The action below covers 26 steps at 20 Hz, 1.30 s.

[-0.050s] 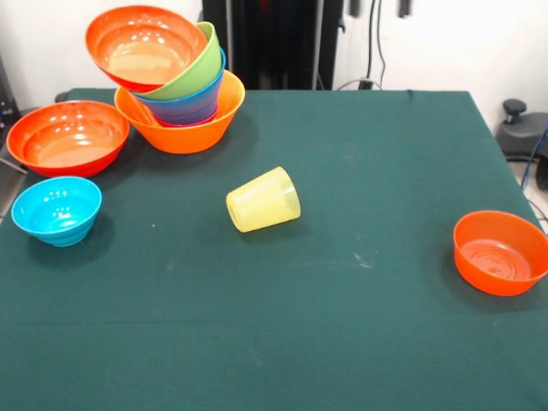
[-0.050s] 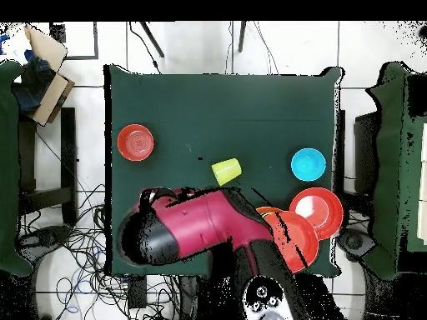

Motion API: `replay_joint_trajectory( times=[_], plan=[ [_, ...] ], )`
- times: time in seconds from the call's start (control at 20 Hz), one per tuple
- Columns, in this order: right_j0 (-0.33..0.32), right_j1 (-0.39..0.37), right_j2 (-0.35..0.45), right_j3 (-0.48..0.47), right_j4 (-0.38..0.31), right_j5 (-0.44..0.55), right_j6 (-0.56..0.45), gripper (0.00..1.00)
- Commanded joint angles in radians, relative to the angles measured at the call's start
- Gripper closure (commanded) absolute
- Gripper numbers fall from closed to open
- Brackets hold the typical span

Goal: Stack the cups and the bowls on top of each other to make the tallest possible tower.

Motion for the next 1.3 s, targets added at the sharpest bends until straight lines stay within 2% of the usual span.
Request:
replay_joint_trajectory(
  times=[0.05, 0.45, 0.55, 0.75, 0.95, 1.15, 1.3],
  plan=[
    [0.086, 0.191, -0.035, -0.134, -0.116, 0.064, -0.001, 0.00],
    [0.201, 0.372, -0.111, -0.357, -0.160, 0.053, 0.046, 0.00],
    [0.225, 0.397, -0.131, -0.399, -0.163, 0.056, 0.054, 0.00],
    [0.233, 0.437, -0.126, -0.477, -0.136, 0.113, -0.008, 0.00],
    [0.215, 0.520, -0.104, -0.555, -0.135, 0.143, -0.096, 0.00],
    [0.216, 0.608, -0.129, -0.547, -0.190, 0.044, -0.087, 0.00],
    [0.248, 0.641, -0.187, -0.516, -0.243, -0.053, -0.015, 0.00]
  ],
)
